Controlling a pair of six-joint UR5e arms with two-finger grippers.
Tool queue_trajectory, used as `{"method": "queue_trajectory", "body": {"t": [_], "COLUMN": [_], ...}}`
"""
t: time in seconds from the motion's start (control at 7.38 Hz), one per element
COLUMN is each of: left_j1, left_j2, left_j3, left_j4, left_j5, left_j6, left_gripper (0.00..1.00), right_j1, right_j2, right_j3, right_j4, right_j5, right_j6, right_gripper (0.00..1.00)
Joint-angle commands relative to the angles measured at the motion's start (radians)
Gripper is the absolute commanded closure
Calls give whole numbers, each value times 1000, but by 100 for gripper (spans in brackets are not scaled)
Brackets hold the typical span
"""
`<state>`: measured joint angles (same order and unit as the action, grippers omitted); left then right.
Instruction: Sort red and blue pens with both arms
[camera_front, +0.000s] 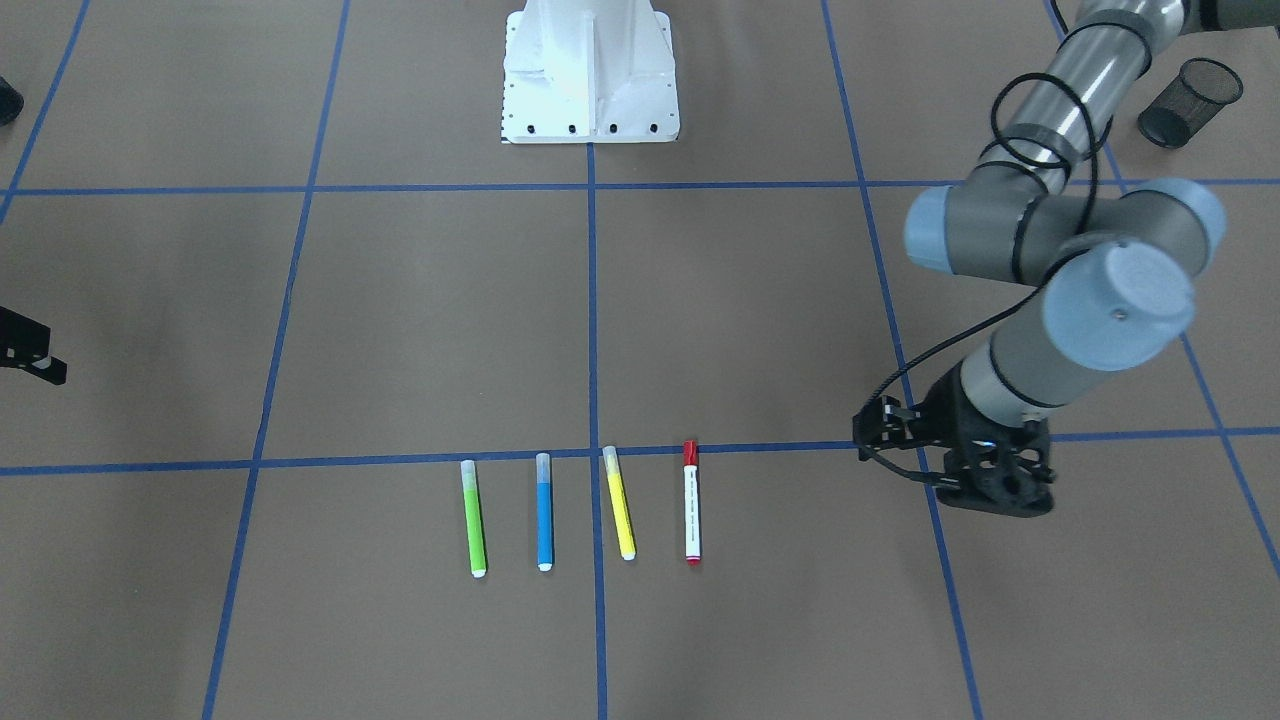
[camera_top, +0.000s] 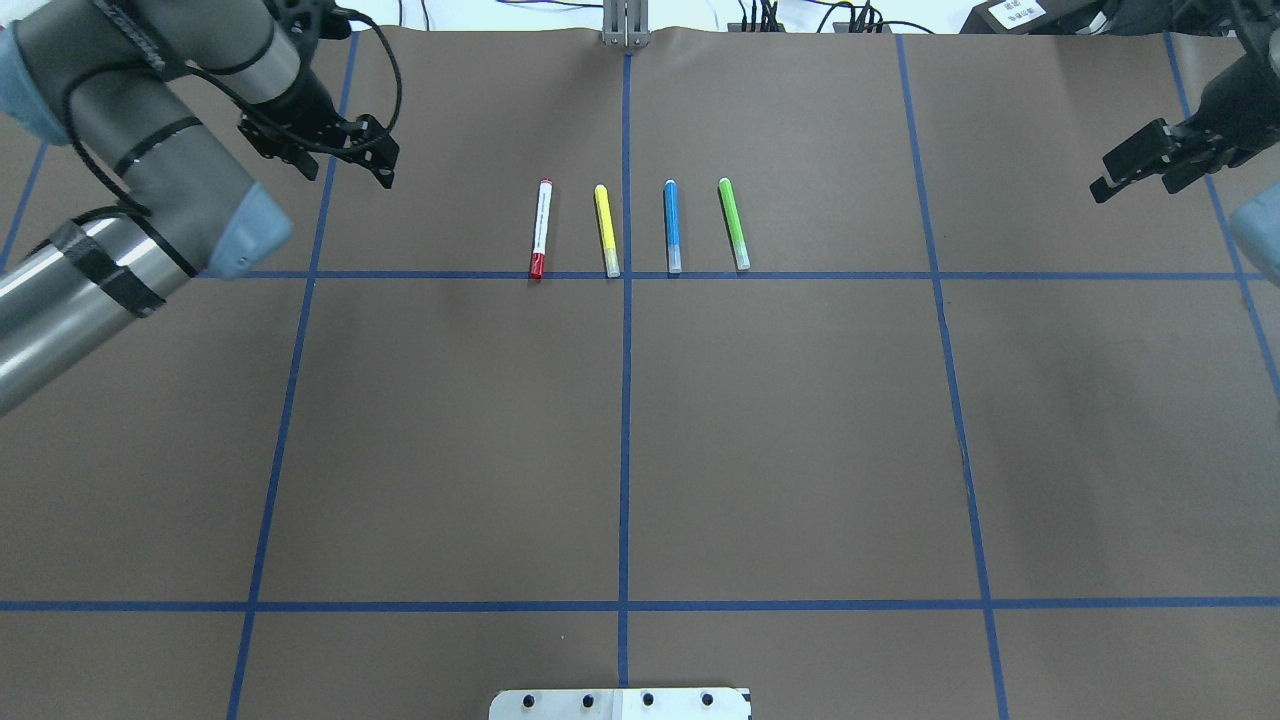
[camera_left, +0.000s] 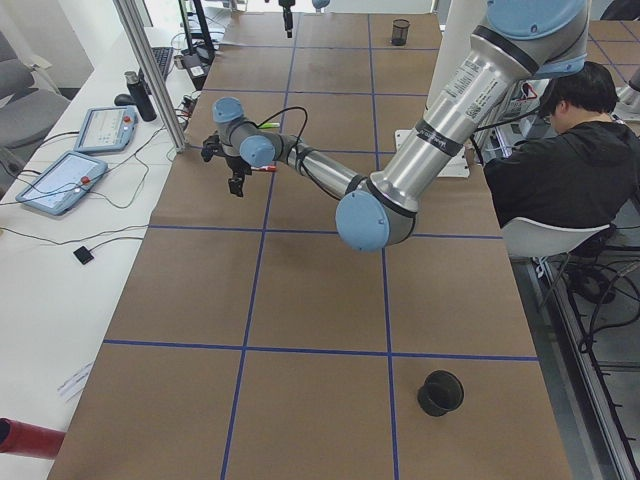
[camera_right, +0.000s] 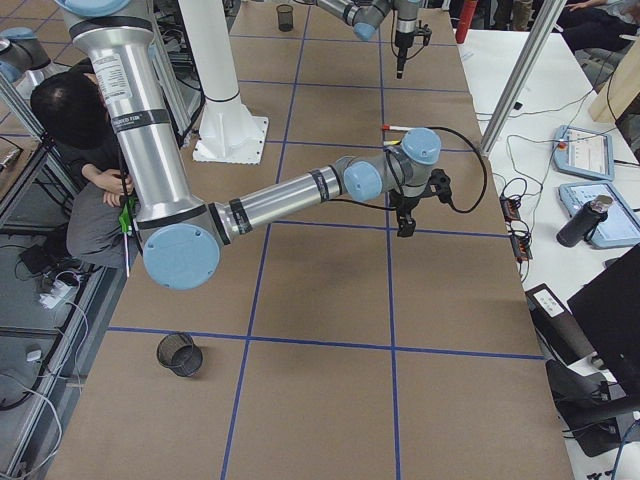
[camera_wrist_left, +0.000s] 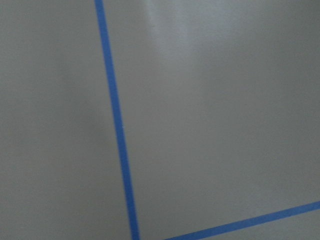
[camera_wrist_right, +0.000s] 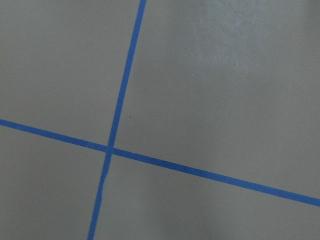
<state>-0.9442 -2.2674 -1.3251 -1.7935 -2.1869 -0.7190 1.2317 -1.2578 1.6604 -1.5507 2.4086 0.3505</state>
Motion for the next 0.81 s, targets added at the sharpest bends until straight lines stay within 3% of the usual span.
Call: {"method": "queue_trajectory", "body": {"t": [0.0,0.27,0.68], "left_j1": [102,168,211], "left_j2": [-133,-242,-268], "left_j3": [93,191,303], "left_j4": [-6,-18,-127], "left_j5": [85,124,204], "left_j6": [-165,-278,-321], "left_gripper": [0,0,6], "right_j1": [-82,-159,-178], "right_j2": [137,199,212], "right_j3": [-72,-102,-105], "right_j4": [-22,-19,-14], "right_j5": [-9,-84,-86], "right_j6": [180,280,282], "right_gripper": [0,0,0]}}
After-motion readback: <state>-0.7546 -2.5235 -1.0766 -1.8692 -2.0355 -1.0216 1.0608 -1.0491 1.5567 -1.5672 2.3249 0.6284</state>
